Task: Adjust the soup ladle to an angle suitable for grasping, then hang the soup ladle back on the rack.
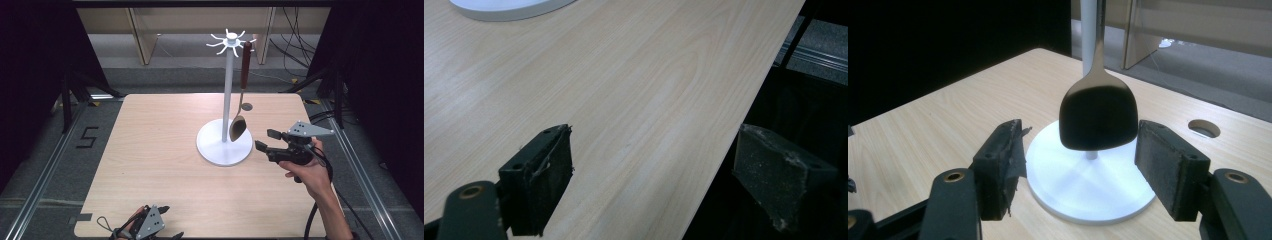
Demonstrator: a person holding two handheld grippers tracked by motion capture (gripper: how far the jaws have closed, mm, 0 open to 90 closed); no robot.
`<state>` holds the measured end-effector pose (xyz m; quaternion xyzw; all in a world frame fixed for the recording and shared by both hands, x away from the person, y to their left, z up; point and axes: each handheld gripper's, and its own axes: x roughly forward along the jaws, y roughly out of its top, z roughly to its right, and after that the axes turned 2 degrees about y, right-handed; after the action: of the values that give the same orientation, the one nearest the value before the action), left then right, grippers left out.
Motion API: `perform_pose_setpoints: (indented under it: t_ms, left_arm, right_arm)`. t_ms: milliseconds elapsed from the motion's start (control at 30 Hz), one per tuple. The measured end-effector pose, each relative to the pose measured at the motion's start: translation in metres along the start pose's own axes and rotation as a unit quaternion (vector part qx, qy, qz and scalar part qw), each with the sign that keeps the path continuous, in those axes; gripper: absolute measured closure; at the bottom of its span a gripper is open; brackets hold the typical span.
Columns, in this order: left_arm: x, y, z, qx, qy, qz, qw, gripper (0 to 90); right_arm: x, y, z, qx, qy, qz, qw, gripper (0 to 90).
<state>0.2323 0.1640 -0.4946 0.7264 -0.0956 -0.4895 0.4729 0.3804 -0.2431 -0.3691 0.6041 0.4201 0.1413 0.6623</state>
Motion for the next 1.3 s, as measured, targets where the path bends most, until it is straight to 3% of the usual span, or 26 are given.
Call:
perform_pose_setpoints:
  t_ms: [167, 200, 233, 267, 300, 333, 367, 433, 467, 533, 567, 700, 767, 800, 833, 900, 1000, 1033, 1067, 1100, 1133, 1167, 1200, 1233, 1267, 1300]
  left_arm:
    - [0.000, 0.000, -0.001, -0.001, 0.006, -0.001, 1.0000, 15.1]
    - [0.000, 0.000, 0.000, -0.007, 0.005, 0.003, 1.0000, 15.1]
    - [0.000, 0.000, 0.000, -0.011, 0.003, 0.004, 0.9999, 15.0]
    - [-0.001, 0.000, 0.000, -0.009, 0.004, 0.001, 1.0000, 15.0]
    - [0.000, 0.000, 0.000, -0.007, 0.006, 0.002, 1.0000, 15.0]
    - [0.000, 0.000, 0.000, -0.007, 0.003, 0.002, 1.0000, 15.1]
    - [0.000, 0.000, -0.001, -0.002, 0.007, -0.001, 1.0000, 15.0]
    - [-0.002, 0.001, -0.002, 0.002, 0.004, -0.007, 1.0000, 15.0]
    - [-0.002, 0.000, -0.001, -0.002, -0.002, -0.007, 1.0000, 15.0]
    - [0.000, 0.000, 0.000, 0.000, 0.015, 0.001, 0.9999, 15.0]
    - [0.000, 0.000, 0.000, -0.005, 0.012, 0.004, 0.9999, 15.1]
    - [0.000, -0.001, 0.001, -0.013, 0.004, 0.008, 0.9999, 15.0]
    - [-0.001, 0.000, 0.000, 0.001, 0.004, 0.007, 1.0000, 15.1]
    - [-0.001, -0.001, 0.002, -0.012, 0.005, 0.008, 0.9999, 15.1]
    - [-0.001, -0.001, 0.001, -0.011, 0.004, 0.008, 0.9999, 15.0]
    - [-0.001, 0.000, 0.001, 0.000, 0.005, 0.006, 1.0000, 15.1]
    - [-0.001, -0.001, 0.001, -0.003, 0.000, 0.002, 1.0000, 15.0]
    - [-0.001, -0.001, 0.001, -0.005, 0.002, 0.004, 1.0000, 15.0]
    - [-0.002, -0.001, 0.000, -0.003, 0.003, 0.003, 1.0000, 15.0]
    - [-0.002, -0.001, 0.000, 0.003, 0.008, -0.001, 1.0000, 15.0]
    - [-0.002, -0.001, 0.001, -0.004, 0.000, 0.004, 1.0000, 15.0]
    - [-0.002, -0.001, 0.000, 0.002, 0.002, -0.003, 1.0000, 15.0]
    - [-0.001, -0.002, 0.001, -0.010, 0.007, 0.005, 0.9999, 15.1]
    - [-0.003, -0.002, -0.001, 0.001, 0.014, -0.007, 0.9999, 15.1]
    - [-0.002, -0.003, 0.000, -0.005, 0.017, 0.005, 0.9998, 15.1]
    - [-0.003, -0.003, 0.000, -0.012, 0.006, 0.002, 0.9999, 15.1]
  right_arm:
    - [0.000, -0.005, 0.000, 0.014, 0.006, -0.011, 0.9998, 36.2]
    - [0.001, -0.006, 0.001, 0.004, 0.003, -0.007, 1.0000, 35.9]
    - [0.001, -0.008, 0.000, 0.018, 0.008, -0.013, 0.9997, 35.5]
    - [0.002, -0.009, 0.002, 0.005, 0.007, -0.010, 0.9999, 34.9]
    - [0.002, -0.011, -0.001, 0.025, 0.003, -0.010, 0.9996, 34.4]
    - [0.002, -0.012, 0.002, 0.007, 0.005, -0.010, 0.9999, 34.0]
    - [0.001, -0.013, 0.000, 0.026, 0.009, -0.022, 0.9994, 33.3]
    - [0.004, -0.015, 0.002, 0.015, 0.009, -0.017, 0.9997, 32.2]
    - [0.005, -0.017, 0.000, 0.025, 0.010, -0.020, 0.9994, 31.8]
    - [0.006, -0.018, -0.001, 0.030, 0.014, -0.022, 0.9992, 31.1]
    - [0.006, -0.018, 0.001, 0.011, 0.009, -0.026, 0.9996, 31.0]
    - [0.010, -0.022, -0.002, 0.021, 0.005, -0.030, 0.9993, 30.3]
    - [0.014, -0.025, -0.003, 0.022, 0.010, -0.034, 0.9991, 30.0]
    - [0.014, -0.026, -0.003, 0.022, 0.011, -0.043, 0.9988, 29.9]
    - [0.015, -0.027, -0.004, 0.025, 0.009, -0.048, 0.9985, 29.6]
    - [0.019, -0.029, -0.003, 0.012, 0.014, -0.046, 0.9988, 29.4]
    - [0.020, -0.031, -0.002, 0.004, 0.013, -0.055, 0.9984, 28.9]
    - [0.021, -0.031, -0.002, 0.008, 0.020, -0.054, 0.9983, 29.0]
    - [0.022, -0.032, -0.004, 0.033, 0.032, -0.055, 0.9974, 28.9]
    - [0.021, -0.032, -0.005, 0.037, 0.027, -0.061, 0.9971, 28.6]
    - [0.022, -0.034, -0.004, 0.019, 0.026, -0.057, 0.9978, 28.6]
    - [0.022, -0.034, -0.007, 0.031, 0.027, -0.064, 0.9971, 28.6]
    - [0.022, -0.036, -0.006, 0.029, 0.027, -0.063, 0.9972, 28.5]
    - [0.020, -0.036, -0.007, 0.034, 0.023, -0.075, 0.9964, 28.4]
    - [0.021, -0.038, -0.007, 0.029, 0.020, -0.071, 0.9969, 28.4]
    - [0.022, -0.039, -0.005, 0.019, 0.022, -0.071, 0.9971, 28.3]
